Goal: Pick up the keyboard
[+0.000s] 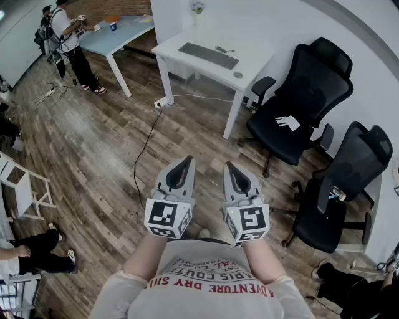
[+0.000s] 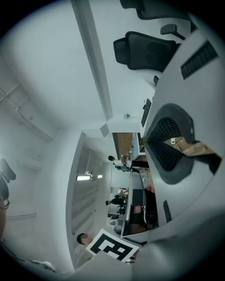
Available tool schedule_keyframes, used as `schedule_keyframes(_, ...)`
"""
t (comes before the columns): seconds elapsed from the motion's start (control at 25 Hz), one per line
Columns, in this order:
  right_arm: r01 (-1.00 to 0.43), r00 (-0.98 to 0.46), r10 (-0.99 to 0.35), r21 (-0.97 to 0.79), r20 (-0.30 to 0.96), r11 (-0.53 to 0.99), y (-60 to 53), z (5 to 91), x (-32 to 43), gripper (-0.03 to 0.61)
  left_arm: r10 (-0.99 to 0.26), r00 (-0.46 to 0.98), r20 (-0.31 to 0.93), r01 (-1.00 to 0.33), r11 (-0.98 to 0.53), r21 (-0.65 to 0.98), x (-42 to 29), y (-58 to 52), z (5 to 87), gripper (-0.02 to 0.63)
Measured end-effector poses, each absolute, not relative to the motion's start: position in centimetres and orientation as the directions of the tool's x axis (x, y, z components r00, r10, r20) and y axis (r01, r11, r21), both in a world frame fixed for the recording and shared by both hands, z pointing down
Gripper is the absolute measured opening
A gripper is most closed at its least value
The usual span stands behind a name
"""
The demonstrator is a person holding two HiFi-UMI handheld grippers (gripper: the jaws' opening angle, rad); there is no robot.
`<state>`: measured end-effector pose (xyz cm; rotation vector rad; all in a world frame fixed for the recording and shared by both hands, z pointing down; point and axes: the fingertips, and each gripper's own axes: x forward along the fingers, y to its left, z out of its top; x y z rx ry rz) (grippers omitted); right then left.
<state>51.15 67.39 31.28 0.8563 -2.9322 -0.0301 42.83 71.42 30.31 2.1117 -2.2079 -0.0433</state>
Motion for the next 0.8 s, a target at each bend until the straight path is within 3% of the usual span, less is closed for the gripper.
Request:
schedule_keyframes(0.44, -0.524, -0.846, -0.526, 0.051, 0.08, 0.85, 67.8, 31.5, 51.3, 0.025, -0.997, -0.045, 0.059, -0.996, 0.05, 0.077, 43.2, 71.4, 30.8, 0.029)
schedule_keyframes(0.8, -0.508, -0.86, -0.504, -0.042, 0.075, 0.86, 66.8, 32.9, 50.7, 0.025, -0.994, -0.056, 0.091, -0.995, 0.063, 0.079, 42.4, 70.5, 31.8, 0.029)
